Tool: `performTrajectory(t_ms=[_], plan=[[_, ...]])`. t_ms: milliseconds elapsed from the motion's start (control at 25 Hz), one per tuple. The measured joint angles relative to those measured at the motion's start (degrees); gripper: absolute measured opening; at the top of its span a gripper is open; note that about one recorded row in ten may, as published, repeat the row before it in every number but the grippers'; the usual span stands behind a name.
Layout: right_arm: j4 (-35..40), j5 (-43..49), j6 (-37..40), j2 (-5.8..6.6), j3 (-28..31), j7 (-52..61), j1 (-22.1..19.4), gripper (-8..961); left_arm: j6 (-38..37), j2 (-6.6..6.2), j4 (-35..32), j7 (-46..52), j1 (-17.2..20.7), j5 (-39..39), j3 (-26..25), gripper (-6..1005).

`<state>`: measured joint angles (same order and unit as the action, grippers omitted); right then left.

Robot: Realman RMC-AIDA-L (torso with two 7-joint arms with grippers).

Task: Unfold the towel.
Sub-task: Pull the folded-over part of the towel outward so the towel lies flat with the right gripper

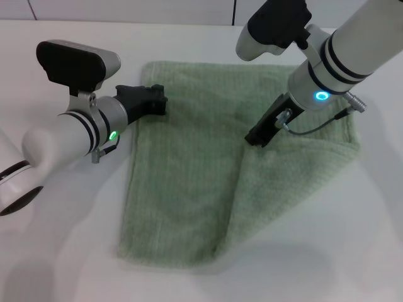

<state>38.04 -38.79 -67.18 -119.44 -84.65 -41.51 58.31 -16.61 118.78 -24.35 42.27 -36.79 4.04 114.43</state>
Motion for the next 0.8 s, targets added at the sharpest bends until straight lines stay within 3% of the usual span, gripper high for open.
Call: performTrajectory(t_ms=[120, 440, 800], plan=[[-0.2, 0.1, 0.0, 0.0, -0.1, -0.1, 0.2, 85, 0.0, -0.02, -0.1, 0.0, 0.1, 0.0, 0.0, 1], [3.6, 0.1, -3.1, 0.08, -1.6, 0.2, -0.3, 3, 0.0, -0.14, -0.8, 0.0, 0.5, 0.0, 0.0, 2], [16.0, 1.6, -14.8, 0.46, -1.2, 1.6, -3.1, 4, 0.0, -0.15, -0.9, 0.0, 0.7, 0.9, -0.1, 4]])
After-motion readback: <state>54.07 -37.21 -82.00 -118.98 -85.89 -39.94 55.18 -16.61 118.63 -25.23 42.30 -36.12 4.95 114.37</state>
